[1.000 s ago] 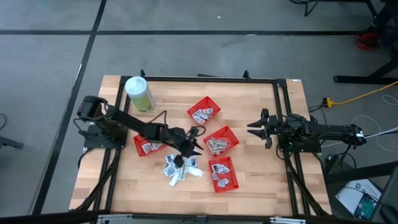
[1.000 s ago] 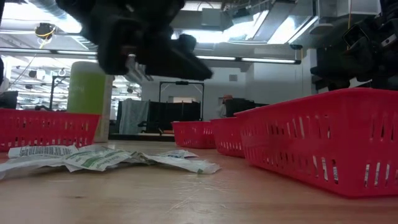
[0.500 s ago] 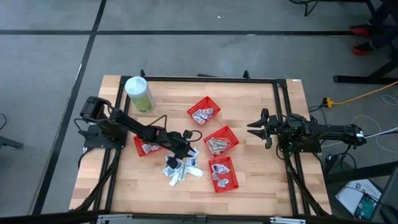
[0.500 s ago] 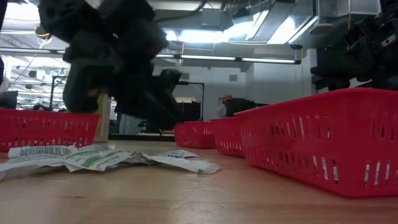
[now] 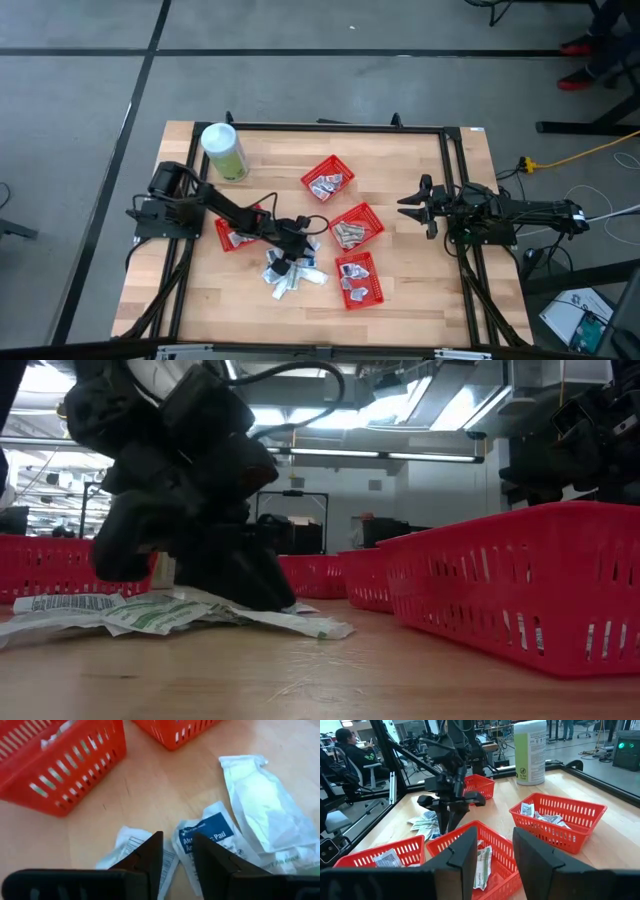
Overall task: Pick & Place First Aid Supplies
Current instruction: Put the blue alcohol pad into the red container
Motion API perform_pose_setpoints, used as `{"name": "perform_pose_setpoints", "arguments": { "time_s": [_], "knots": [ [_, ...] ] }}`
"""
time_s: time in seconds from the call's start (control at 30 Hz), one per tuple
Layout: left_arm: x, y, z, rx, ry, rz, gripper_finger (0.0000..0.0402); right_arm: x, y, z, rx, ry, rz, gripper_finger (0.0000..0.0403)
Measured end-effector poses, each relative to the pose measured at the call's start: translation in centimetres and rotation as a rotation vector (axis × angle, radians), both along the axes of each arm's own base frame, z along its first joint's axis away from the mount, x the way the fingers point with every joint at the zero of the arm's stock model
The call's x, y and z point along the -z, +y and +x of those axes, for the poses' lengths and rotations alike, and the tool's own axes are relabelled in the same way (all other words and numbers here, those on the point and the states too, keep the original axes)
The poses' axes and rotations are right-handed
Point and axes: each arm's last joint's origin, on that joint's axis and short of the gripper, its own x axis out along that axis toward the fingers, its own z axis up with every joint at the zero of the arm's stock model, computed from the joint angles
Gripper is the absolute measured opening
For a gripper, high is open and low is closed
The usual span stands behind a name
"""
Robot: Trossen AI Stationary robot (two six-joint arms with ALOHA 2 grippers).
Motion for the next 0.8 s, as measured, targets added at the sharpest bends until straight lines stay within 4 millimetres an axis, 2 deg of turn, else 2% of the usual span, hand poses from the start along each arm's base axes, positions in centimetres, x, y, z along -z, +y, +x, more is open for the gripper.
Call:
{"name": "perform_pose_setpoints", "arguments": {
  "time_s": [0.27,0.37,0.53,0.8],
  "knots": [
    [0.64,0.04,0.27,-0.014,0.021,-0.052,0.0092,0.00,0.00,0.00,0.000,0.000,0.000,0.0126],
    [0.66,0.04,0.26,-0.011,0.023,-0.051,0.0072,0.00,0.00,0.00,0.000,0.000,0.000,0.0126],
    [0.71,0.01,0.22,-0.003,0.028,-0.047,0.0013,0.00,0.00,0.00,0.000,0.000,0.000,0.0126],
    [0.40,0.02,0.20,0.023,0.001,-0.014,0.0001,0.00,0.00,0.00,0.000,0.000,0.000,0.0126]
  ]
}}
